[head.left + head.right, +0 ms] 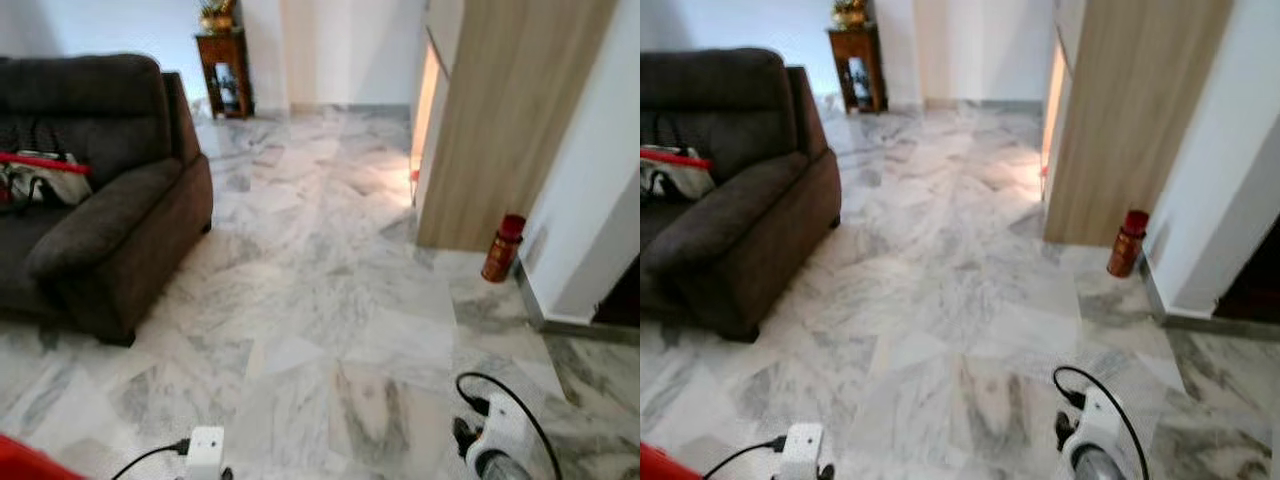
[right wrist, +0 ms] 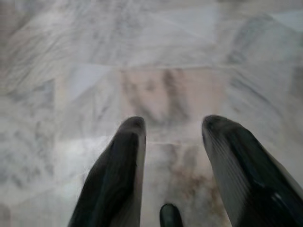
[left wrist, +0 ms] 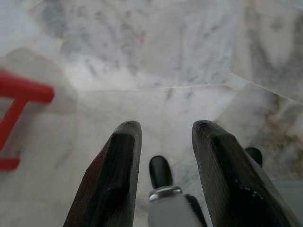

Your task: Picking trash to rubbish bin

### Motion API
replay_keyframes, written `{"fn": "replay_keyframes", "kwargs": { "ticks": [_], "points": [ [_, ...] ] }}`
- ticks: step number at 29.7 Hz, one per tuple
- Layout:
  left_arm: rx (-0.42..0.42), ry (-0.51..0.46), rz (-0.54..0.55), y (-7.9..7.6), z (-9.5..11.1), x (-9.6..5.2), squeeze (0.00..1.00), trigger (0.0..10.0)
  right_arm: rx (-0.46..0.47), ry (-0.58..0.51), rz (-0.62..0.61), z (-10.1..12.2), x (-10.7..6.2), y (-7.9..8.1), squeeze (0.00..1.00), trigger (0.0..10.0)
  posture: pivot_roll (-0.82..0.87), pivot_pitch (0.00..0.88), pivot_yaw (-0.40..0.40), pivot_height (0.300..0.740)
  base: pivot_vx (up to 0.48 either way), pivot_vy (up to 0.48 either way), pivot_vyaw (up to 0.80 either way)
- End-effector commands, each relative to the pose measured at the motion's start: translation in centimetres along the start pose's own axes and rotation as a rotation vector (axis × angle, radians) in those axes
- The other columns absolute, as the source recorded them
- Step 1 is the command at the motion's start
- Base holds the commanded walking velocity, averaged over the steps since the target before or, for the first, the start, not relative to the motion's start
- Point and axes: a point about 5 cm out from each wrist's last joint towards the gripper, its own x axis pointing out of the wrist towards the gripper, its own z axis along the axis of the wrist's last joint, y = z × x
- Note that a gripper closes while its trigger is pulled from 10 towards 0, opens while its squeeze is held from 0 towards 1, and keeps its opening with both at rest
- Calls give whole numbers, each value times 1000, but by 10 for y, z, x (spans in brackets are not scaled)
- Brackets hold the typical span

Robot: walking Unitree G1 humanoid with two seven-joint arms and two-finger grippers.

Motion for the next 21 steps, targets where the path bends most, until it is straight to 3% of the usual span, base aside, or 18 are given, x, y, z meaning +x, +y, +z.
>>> {"fn": "replay_keyframes", "kwargs": {
  "ticks": [1,14,21],
  "points": [
    [-9,-4,12,2,1,0,0,10000,-9,15,13,-1,1,4,0,10000,-112,0,-24,740,0,0,0],
    [4,-14,-6,-4,9,2,0,10000,-22,40,62,-9,1,22,0,10000,-84,0,-26,740,0,0,0],
    [15,-11,-21,-8,3,1,0,10000,5,48,54,-11,1,19,0,10000,-84,0,-32,740,0,0,0]
  ]
}}
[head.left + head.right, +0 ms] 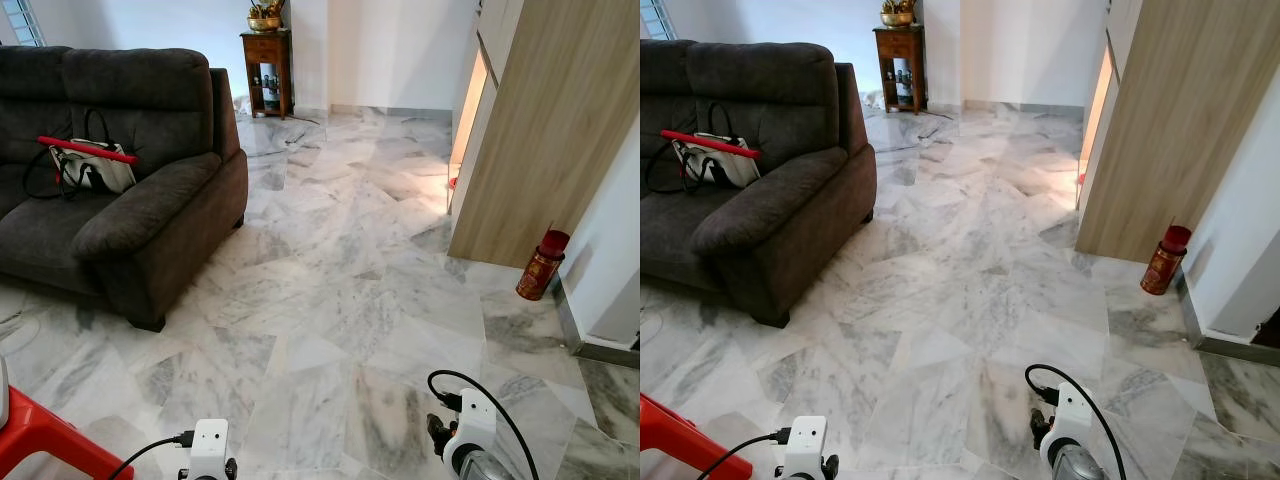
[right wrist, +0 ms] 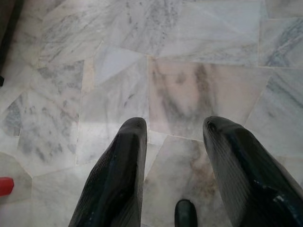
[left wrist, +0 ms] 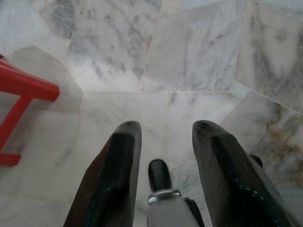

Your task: Picking trash to rubbish bin

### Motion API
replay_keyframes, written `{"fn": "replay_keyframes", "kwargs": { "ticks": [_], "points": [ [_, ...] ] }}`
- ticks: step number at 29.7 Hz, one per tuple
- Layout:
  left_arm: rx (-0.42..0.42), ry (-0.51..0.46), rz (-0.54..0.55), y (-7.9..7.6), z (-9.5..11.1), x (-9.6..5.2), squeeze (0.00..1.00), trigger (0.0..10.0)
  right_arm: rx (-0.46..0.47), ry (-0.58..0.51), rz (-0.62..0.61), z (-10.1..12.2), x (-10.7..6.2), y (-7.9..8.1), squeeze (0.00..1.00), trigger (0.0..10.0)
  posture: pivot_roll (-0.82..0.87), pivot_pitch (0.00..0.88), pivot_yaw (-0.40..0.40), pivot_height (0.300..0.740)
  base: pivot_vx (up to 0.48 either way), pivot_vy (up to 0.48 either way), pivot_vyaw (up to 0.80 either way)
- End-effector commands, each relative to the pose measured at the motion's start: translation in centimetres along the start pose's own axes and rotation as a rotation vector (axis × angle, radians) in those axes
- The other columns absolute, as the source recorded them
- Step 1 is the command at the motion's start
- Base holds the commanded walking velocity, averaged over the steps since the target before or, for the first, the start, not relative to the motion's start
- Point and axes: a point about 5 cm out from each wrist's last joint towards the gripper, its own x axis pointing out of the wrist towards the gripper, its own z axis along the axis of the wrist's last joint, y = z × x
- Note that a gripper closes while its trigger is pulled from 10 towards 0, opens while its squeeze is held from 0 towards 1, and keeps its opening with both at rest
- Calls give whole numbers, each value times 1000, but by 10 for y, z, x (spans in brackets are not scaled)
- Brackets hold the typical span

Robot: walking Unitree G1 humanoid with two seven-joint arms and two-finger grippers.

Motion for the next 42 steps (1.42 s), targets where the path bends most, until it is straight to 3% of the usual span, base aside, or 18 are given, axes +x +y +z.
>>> {"fn": "replay_keyframes", "kwargs": {
  "ticks": [1,12,14,17,20,26,28,42],
  "points": [
    [6,8,-1,1,-4,-1,0,10000,20,13,-2,-2,0,0,0,10000,-84,0,-32,740,0,0,0],
    [21,7,0,0,-5,-1,0,10000,52,19,-41,-6,-2,-6,0,10000,-80,0,-33,740,0,0,0],
    [20,8,5,1,-6,-2,0,10000,12,84,-100,-19,-6,-19,0,10000,-83,0,-32,740,0,0,0],
    [30,20,4,2,-10,-3,0,10000,-59,162,-113,-37,-12,-26,0,10000,-83,0,-31,740,0,0,0],
    [34,41,9,6,-18,-5,0,10000,-24,173,-102,-47,-15,-26,0,10000,-80,0,-32,740,0,0,0],
    [18,63,25,10,-26,-7,0,10000,30,155,-119,-47,-16,-27,0,10000,-83,0,-31,740,0,0,0],
    [6,80,31,11,-33,-9,0,10000,34,124,-121,-36,-13,-29,0,10000,-67,0,-51,740,0,0,0],
    [-37,86,46,9,-37,-10,0,10000,-9,100,-81,-24,-8,-20,0,10000,-47,0,-74,740,0,0,121]
  ]
}}
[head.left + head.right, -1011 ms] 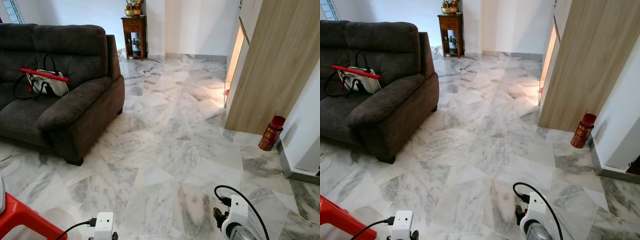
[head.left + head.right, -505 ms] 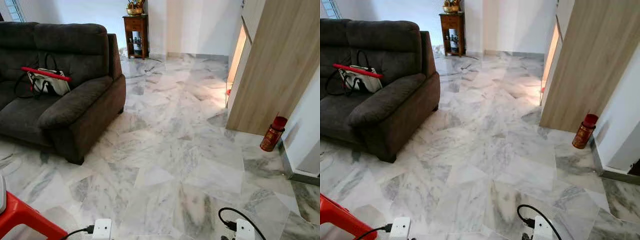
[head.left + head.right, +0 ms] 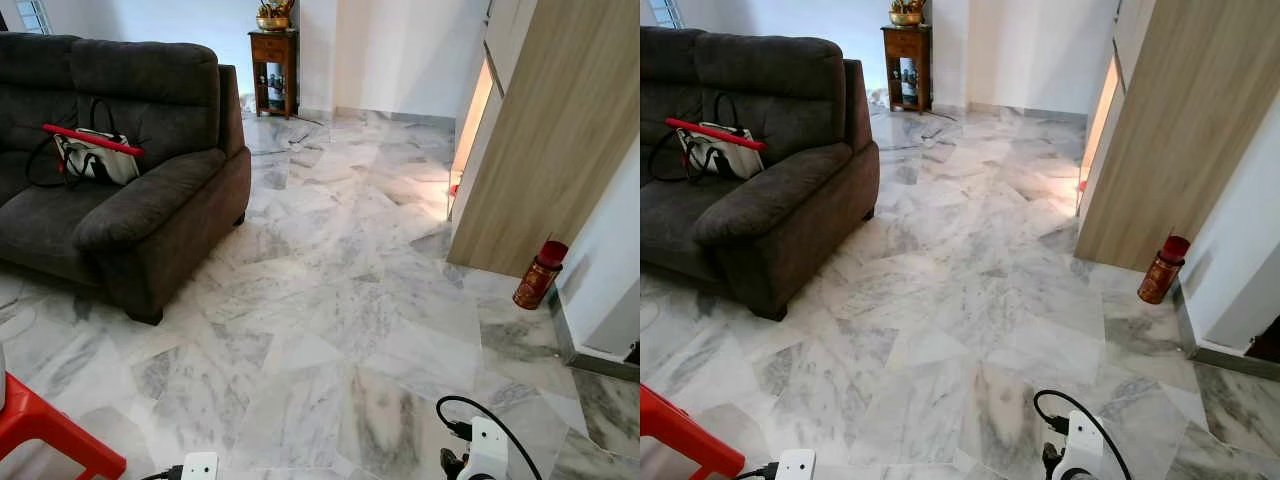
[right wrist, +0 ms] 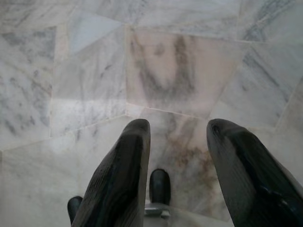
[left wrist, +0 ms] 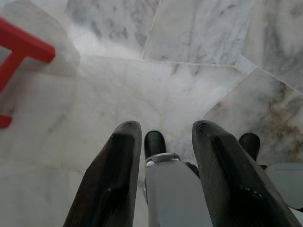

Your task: Picking trash to rubbish bin

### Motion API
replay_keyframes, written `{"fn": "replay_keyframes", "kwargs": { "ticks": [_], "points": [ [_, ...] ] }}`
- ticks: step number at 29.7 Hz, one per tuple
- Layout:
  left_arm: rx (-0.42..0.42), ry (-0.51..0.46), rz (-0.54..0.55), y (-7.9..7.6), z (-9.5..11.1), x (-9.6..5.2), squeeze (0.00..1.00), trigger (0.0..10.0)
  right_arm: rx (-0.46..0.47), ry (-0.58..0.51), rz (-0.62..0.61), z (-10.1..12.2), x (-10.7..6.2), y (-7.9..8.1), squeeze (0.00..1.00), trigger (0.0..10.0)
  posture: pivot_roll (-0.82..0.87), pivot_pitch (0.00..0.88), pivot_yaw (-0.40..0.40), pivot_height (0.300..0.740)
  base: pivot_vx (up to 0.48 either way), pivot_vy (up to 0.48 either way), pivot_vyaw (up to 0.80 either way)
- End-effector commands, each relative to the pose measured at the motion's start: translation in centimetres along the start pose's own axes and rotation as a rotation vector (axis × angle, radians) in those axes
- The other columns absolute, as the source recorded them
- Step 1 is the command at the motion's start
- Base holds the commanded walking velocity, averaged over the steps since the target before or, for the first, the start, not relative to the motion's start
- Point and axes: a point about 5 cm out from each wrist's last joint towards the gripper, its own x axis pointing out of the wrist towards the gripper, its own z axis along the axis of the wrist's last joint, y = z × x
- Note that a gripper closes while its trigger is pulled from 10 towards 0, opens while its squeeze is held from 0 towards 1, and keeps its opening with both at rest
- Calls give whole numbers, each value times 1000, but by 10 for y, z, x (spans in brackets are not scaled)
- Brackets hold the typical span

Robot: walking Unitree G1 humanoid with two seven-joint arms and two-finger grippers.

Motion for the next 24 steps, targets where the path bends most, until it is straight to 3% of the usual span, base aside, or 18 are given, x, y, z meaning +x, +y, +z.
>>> {"fn": "replay_keyframes", "kwargs": {
  "ticks": [1,8,24],
  "points": [
    [-11,6,11,0,-2,0,0,10000,4,-22,5,6,1,2,0,10000,-47,0,-74,740,0,0,800],
    [1,-7,5,-1,4,1,0,10000,32,-23,8,5,1,2,0,10000,-56,0,-62,740,0,0,800],
    [41,-16,-6,4,10,2,0,10000,73,-11,38,-3,0,11,0,10000,-50,0,-15,740,0,0,189]
  ]
}}
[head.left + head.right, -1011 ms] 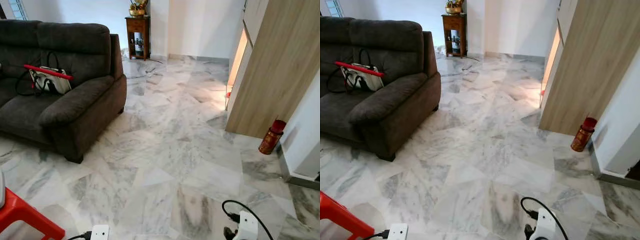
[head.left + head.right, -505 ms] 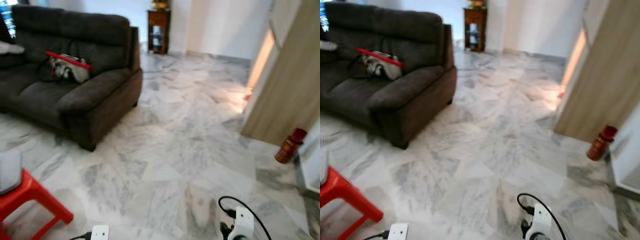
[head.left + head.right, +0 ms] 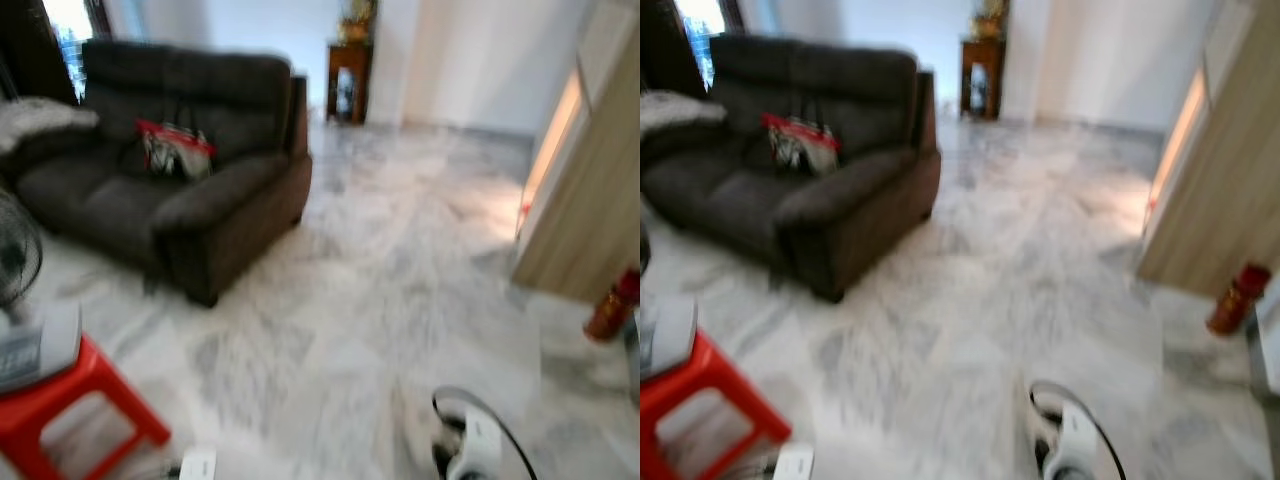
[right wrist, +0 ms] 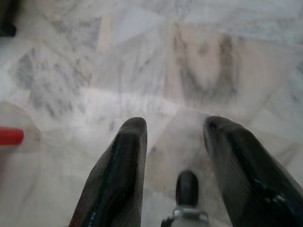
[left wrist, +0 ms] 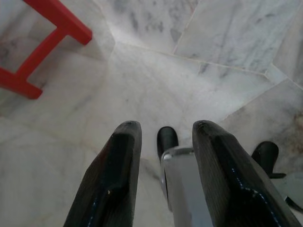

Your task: Picking trash to rubbish bin

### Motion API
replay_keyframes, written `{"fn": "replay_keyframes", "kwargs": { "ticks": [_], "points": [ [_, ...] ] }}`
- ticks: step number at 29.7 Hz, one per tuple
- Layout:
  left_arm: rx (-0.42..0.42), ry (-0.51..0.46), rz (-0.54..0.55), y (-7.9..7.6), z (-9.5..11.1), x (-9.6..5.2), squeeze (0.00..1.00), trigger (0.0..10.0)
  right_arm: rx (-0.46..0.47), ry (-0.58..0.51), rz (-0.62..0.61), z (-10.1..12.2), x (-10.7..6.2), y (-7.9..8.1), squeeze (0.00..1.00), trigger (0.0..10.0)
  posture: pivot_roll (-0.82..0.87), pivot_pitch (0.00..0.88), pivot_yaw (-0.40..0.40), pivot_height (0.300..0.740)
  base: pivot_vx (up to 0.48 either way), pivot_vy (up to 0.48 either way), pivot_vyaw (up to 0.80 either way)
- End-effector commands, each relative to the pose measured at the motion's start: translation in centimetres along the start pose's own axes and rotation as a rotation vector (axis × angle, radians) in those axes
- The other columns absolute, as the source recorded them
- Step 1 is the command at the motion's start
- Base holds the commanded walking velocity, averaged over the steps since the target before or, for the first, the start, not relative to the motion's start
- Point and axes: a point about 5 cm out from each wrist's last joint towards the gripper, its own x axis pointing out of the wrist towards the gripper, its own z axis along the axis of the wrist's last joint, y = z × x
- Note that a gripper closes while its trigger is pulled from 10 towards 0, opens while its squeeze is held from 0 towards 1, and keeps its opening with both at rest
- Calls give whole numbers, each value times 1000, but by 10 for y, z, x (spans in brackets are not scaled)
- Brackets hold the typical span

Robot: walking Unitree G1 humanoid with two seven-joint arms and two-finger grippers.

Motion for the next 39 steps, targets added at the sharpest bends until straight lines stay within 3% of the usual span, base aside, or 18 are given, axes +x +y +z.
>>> {"fn": "replay_keyframes", "kwargs": {
  "ticks": [1,10,39],
  "points": [
    [18,-9,-10,-1,4,1,0,10000,15,-8,-3,2,0,0,0,10000,-47,0,-8,740,0,0,0],
    [37,-17,-8,3,9,2,0,10000,31,-5,2,-1,0,3,0,10000,-52,0,5,740,0,0,0],
    [8,2,1,1,5,1,0,10000,41,7,0,-4,-1,-1,0,10000,-44,0,-6,740,0,0,549]
  ]
}}
